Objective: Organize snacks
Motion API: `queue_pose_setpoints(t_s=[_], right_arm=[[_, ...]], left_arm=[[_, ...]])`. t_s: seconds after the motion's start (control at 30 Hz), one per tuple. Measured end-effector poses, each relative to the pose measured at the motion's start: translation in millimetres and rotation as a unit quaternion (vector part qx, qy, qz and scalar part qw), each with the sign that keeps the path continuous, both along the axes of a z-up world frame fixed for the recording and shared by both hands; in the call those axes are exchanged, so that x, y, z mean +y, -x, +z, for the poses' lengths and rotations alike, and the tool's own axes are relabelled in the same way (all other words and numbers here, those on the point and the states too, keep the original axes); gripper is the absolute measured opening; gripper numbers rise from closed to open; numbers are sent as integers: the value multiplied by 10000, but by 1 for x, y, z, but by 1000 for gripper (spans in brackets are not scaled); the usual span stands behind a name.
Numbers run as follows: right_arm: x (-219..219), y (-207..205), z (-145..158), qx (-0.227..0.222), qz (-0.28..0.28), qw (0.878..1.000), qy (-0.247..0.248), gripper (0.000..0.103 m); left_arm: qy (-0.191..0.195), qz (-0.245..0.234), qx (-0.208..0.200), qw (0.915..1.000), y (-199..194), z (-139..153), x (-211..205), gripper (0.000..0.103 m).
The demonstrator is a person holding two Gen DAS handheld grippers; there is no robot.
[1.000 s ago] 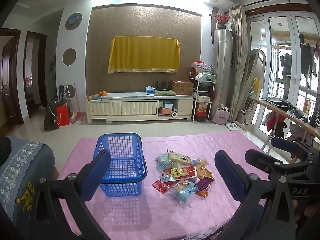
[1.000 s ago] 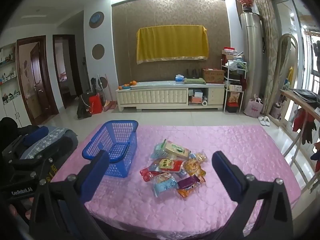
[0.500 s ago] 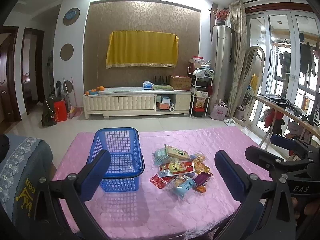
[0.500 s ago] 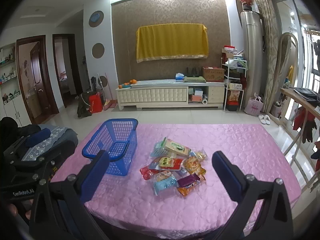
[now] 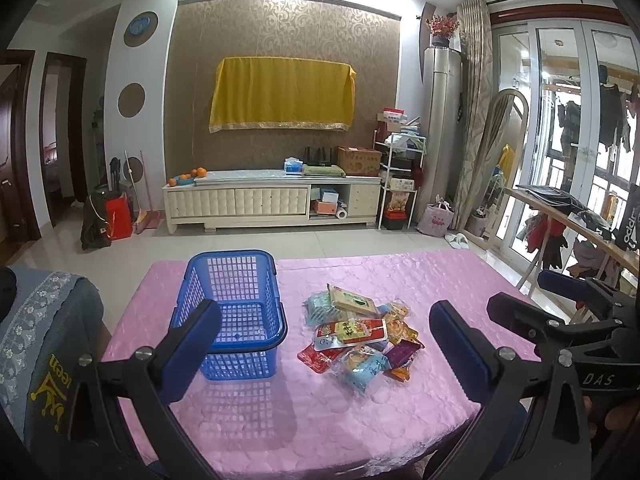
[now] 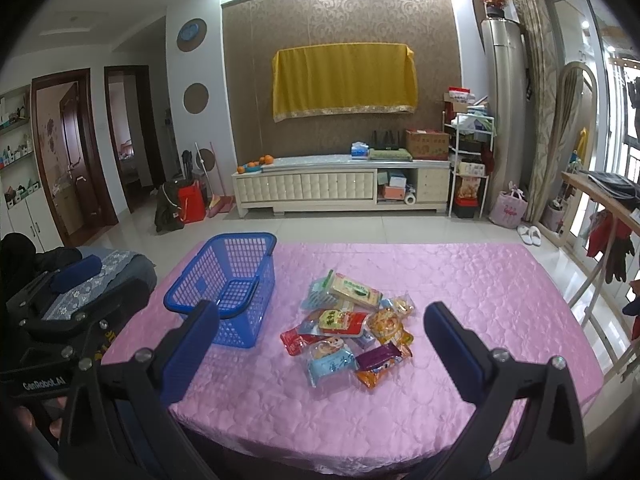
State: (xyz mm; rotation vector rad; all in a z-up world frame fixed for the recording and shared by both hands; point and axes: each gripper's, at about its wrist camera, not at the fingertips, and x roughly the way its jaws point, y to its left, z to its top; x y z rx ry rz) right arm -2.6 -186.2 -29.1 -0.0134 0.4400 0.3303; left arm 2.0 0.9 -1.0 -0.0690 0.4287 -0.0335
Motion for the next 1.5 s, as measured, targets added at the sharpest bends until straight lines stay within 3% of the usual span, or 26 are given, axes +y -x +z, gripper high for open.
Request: queue_pose_setpoints(t_s=[1.5], right_arm=[[1,1,-3,136,37,9999,23,103]], left_arm=[[69,-53,84,9999,3,-3,0,103]])
